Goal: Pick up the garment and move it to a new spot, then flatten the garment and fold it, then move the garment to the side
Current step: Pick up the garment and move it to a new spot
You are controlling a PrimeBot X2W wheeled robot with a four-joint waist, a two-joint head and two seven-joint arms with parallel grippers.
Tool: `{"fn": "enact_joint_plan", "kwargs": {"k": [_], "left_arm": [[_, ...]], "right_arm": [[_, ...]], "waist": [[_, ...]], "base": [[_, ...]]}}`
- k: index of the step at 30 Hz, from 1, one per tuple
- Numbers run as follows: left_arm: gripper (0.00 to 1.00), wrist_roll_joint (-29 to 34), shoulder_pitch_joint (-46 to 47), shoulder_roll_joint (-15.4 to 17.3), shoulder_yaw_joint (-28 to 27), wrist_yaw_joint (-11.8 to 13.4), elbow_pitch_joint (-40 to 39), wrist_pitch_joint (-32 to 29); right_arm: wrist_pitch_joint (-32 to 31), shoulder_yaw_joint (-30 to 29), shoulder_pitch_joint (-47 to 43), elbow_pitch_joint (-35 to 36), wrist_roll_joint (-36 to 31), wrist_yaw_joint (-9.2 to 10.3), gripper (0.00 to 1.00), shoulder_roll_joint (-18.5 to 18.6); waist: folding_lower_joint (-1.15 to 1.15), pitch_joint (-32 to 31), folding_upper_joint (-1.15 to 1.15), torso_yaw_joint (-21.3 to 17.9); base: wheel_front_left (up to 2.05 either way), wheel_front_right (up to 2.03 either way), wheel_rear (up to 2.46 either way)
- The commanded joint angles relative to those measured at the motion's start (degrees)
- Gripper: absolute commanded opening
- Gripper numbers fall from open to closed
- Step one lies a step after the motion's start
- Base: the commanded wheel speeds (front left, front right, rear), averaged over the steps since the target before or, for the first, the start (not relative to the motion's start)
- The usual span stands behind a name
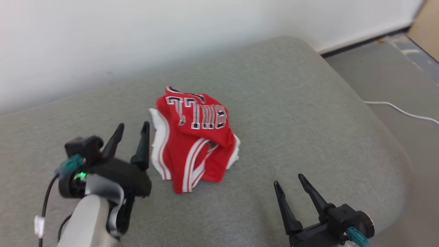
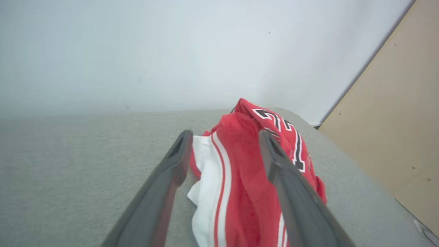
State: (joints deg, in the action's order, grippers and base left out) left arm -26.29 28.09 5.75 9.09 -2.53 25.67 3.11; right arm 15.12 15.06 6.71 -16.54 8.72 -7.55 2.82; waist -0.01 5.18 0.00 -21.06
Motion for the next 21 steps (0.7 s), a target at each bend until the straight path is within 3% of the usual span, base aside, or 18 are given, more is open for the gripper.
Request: {"fn": "enact_joint_plan", "kwargs": {"k": [1, 10, 21], "left_arm": [[1.00, 1.2, -2.5, 0.9, -0.3, 0.5, -1.0, 2.2], [1.00, 3.0, -16.0, 2.6, -2.1, 2.5, -7.7, 10.7], [1.00, 6.1, -30.0, 2.1, -5.1, 3.8, -14.0, 12.1]], "right_arm": [[-0.1, -0.7, -1.0, 0.1, -1.0, 0.12, 1.00, 0.1], [-1.0, -3.4, -2.1, 0.1, -2.6, 0.12, 1.00, 2.4], [-1.2, -5.9, -2.2, -0.6, -1.9, 0.12, 1.00, 4.4]], "waist": [[0.01, -4.3, 0.00, 6.1], [0.01, -7.7, 0.00, 13.6], [0.01, -9.2, 0.00, 17.9]], "base": [[0.00, 0.00, 0.00], [0.00, 0.00, 0.00], [0.00, 0.00, 0.00]]}}
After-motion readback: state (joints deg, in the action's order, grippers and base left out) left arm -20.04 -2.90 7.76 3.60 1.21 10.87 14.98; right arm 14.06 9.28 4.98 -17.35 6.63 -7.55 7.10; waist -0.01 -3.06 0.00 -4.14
